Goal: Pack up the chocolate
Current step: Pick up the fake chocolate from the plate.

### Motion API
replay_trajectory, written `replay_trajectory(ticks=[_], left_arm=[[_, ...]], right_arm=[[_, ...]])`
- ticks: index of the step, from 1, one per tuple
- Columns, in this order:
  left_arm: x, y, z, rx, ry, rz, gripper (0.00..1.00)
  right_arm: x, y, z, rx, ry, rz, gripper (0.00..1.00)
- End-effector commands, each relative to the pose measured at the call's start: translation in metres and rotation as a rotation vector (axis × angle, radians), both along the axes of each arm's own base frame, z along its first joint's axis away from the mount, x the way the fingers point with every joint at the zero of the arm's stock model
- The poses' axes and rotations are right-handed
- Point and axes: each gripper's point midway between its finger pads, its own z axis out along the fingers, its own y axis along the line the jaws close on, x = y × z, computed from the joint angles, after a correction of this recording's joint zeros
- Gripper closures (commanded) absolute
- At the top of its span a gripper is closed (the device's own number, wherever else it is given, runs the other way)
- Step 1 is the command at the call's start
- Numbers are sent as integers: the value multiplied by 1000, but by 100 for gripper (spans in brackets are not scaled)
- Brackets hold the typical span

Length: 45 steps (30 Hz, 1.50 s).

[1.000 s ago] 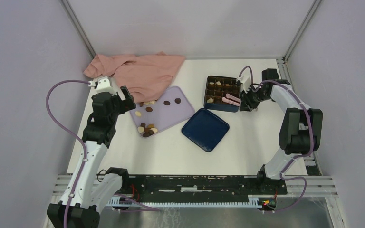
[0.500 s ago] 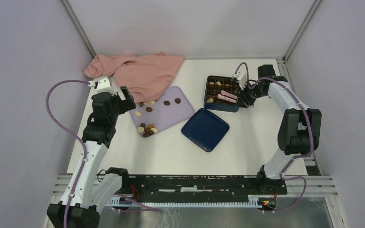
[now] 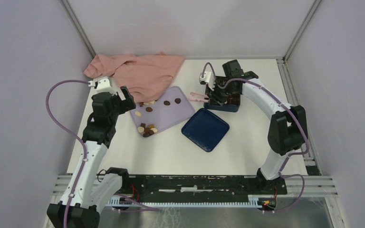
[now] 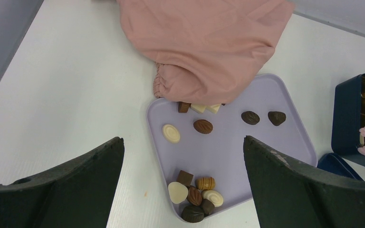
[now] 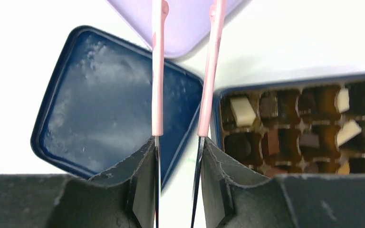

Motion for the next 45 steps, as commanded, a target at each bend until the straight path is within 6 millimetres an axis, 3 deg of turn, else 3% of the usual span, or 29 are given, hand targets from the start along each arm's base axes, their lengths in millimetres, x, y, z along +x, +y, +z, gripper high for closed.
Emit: replay_trajectory(ticks=[1, 12, 19, 37, 45], left_arm=[[3, 3, 10, 51, -41, -17, 0], [4, 2, 10, 49, -40, -22, 0], [4, 2, 9, 49, -37, -23, 0], [4, 2, 8, 48, -33, -24, 0], [4, 1, 8, 48, -32, -27, 0]], right_arm=[[18, 32, 4, -38, -64, 17, 61], [35, 94, -28, -164, -81, 55, 60], [47, 120, -41, -190, -90, 49, 60], [62, 145, -65, -209, -90, 27, 57], [55, 154, -77, -220, -75, 47, 58]])
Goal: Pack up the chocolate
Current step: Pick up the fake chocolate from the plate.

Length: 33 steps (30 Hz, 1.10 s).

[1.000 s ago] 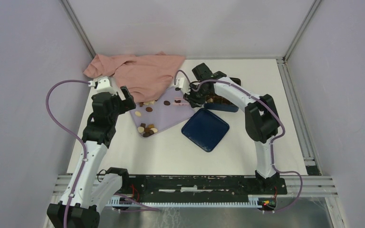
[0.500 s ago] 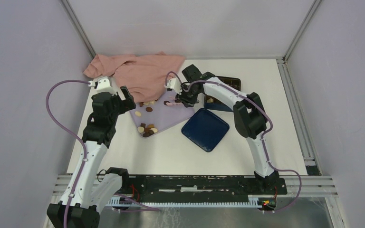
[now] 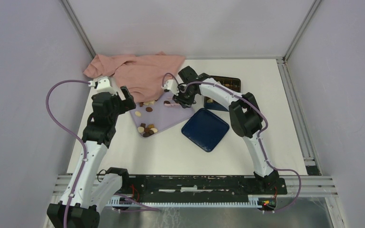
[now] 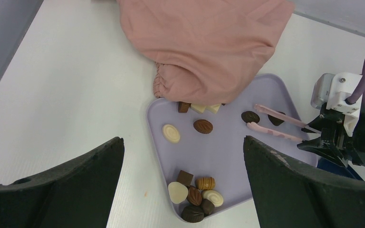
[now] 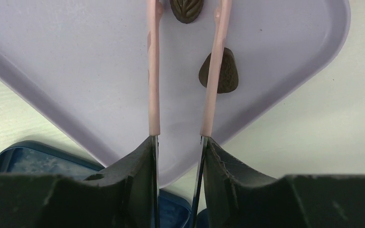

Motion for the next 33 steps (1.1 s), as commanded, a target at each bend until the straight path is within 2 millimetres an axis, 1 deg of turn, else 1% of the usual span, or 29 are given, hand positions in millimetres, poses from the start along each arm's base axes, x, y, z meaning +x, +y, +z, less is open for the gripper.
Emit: replay_trajectory(ticks=[1, 5, 11, 15, 18, 23, 33], left_arm=[[4, 2, 8, 48, -33, -26, 0], [4, 2, 8, 48, -33, -26, 0], [4, 2, 8, 46, -36, -26, 0], [4, 1, 8, 46, -36, -27, 0], [4, 2, 9, 46, -36, -27, 0], [4, 1, 9, 46, -39, -26, 0], [3, 2, 10, 47, -40, -22, 0]], right_arm=[[6, 15, 8, 15, -36, 1, 58], [3, 15, 5, 1, -34, 7, 62], [0, 11, 7, -11, -36, 10, 72], [-2, 10, 18, 5, -49, 12, 82], [-5, 13, 33, 39, -59, 22, 86], [-14, 16, 51, 90, -53, 40, 89], [-26, 10, 63, 108, -52, 52, 92]])
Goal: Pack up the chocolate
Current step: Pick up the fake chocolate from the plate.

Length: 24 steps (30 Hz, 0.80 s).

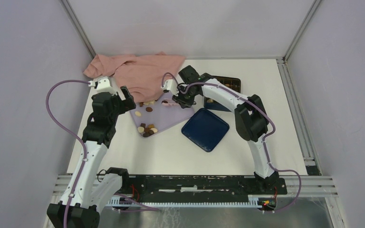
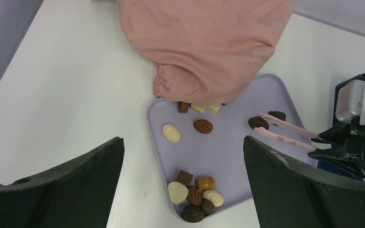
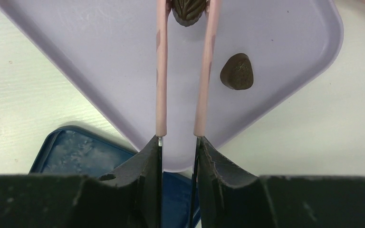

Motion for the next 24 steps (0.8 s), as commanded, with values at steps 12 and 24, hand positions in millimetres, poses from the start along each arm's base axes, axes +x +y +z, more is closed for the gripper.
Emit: replay_trajectory(ticks=[12, 24], left_arm=[[2, 3, 12, 50, -48, -18, 0], [2, 3, 12, 46, -48, -21, 0]], right_arm=[[-29, -48, 72, 102, -88, -1, 92], [-20, -210, 84, 135, -59, -269, 91]])
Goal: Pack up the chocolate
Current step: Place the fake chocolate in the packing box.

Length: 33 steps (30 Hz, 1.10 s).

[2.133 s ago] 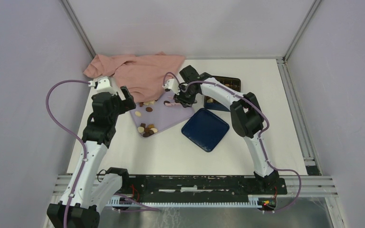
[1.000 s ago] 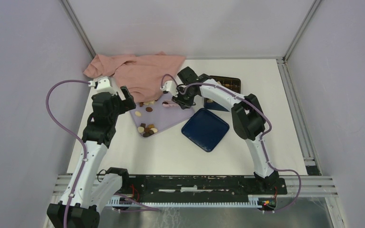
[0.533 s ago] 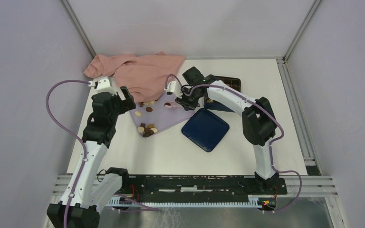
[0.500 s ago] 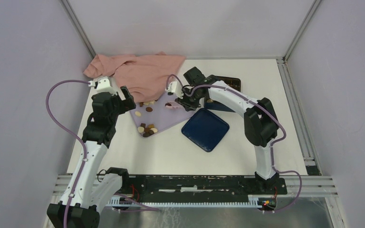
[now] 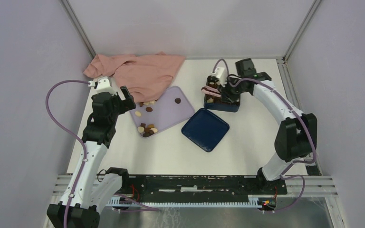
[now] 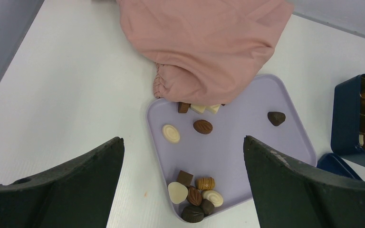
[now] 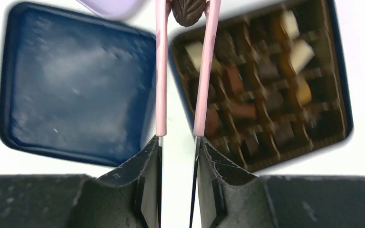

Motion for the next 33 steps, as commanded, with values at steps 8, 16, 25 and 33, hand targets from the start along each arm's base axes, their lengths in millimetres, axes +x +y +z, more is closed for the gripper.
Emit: replay_trajectory(ticks=[8, 16, 25, 33], left_arm=[[3, 1, 11, 45, -44, -27, 0], [3, 1, 12, 46, -47, -26, 0], [3, 1, 12, 45, -48, -27, 0], [2, 2, 12, 45, -49, -26, 0]], right_arm=[[-12, -145, -14, -32, 47, -212, 90], [-15, -159, -39, -37, 126, -226, 88], [-17, -162, -51, -48, 160, -231, 81], [-20, -164, -59, -55, 189, -233, 75]])
